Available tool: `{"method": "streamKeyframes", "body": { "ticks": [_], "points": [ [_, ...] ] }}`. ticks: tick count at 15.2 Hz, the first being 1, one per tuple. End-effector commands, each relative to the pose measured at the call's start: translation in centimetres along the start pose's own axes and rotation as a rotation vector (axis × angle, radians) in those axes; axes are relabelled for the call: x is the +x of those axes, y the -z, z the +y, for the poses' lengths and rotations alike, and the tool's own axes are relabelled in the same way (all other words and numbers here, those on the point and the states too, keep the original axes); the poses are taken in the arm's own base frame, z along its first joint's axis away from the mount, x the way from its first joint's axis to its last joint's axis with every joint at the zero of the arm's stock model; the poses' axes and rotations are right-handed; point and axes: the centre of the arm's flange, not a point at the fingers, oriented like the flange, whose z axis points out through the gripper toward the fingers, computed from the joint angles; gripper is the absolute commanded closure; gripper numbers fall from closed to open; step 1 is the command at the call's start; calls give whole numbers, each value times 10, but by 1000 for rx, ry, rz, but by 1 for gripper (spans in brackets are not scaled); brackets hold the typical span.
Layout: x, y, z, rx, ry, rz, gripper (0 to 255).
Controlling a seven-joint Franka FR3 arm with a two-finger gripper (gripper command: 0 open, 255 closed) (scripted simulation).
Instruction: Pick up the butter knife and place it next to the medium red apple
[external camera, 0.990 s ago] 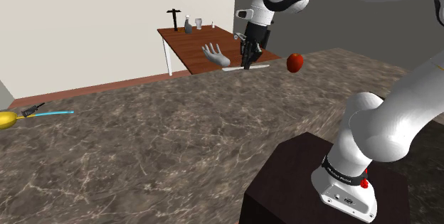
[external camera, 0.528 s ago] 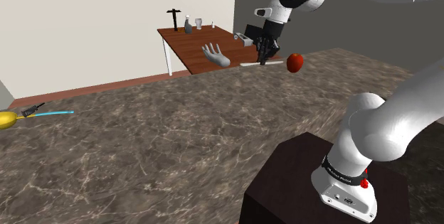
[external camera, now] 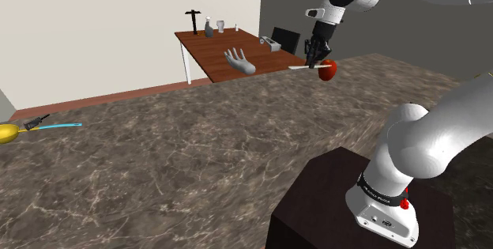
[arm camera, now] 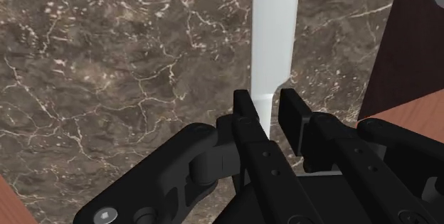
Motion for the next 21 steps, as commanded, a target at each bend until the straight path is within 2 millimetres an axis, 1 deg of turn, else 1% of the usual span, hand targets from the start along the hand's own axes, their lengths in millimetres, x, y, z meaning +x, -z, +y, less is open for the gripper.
{"method": "streamKeyframes", "body": {
  "ticks": [1,21],
  "points": [
    [-24,7,7,0,1,0,255],
    [-280,58,48,0,1,0,255]
  ]
}}
